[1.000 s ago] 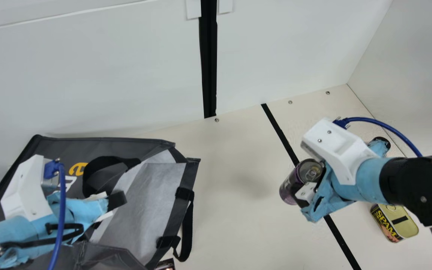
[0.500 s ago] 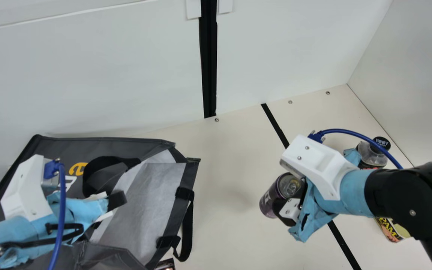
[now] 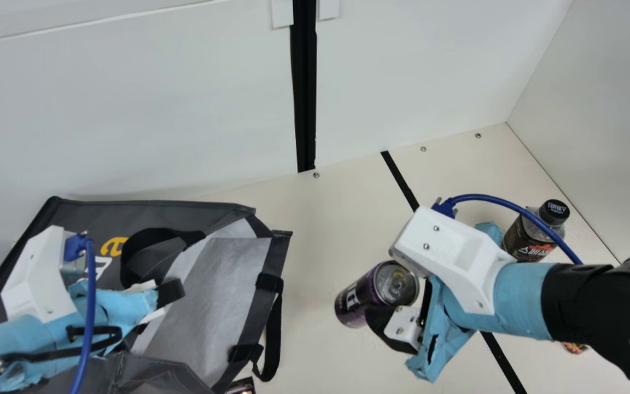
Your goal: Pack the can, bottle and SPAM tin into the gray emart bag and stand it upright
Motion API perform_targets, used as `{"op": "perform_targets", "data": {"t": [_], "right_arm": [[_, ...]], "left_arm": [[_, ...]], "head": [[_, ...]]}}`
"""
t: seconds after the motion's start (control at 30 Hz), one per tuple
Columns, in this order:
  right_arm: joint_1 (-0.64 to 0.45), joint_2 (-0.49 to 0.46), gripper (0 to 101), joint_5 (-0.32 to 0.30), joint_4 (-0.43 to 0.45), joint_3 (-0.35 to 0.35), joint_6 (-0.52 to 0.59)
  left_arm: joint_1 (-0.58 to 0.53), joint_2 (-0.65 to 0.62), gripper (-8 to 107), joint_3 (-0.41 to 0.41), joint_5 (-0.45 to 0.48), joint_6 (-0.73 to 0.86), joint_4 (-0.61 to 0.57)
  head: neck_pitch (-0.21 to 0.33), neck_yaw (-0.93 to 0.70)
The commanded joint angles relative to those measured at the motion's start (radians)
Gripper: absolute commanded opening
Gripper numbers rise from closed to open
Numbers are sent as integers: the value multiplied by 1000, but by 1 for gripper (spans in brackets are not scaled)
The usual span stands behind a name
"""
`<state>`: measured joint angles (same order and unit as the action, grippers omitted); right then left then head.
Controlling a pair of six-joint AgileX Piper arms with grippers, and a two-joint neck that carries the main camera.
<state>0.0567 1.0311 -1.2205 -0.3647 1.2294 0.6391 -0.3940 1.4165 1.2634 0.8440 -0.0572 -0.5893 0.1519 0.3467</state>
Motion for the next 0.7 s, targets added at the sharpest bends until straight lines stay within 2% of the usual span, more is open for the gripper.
{"op": "perform_targets", "data": {"t": [0.0, 0.37, 0.67], "right_arm": [[1, -4, 0, 0, -31, 3, 3], [-32, -19, 0, 0, -202, 18, 59], [-71, -12, 0, 0, -327, 1, 138]], "left_arm": [[0, 0, -8, 0, 0, 0, 0], [0, 0, -8, 0, 0, 0, 0], [0, 0, -8, 0, 0, 0, 0]], "head": [[23, 2], [23, 2], [23, 2]]}}
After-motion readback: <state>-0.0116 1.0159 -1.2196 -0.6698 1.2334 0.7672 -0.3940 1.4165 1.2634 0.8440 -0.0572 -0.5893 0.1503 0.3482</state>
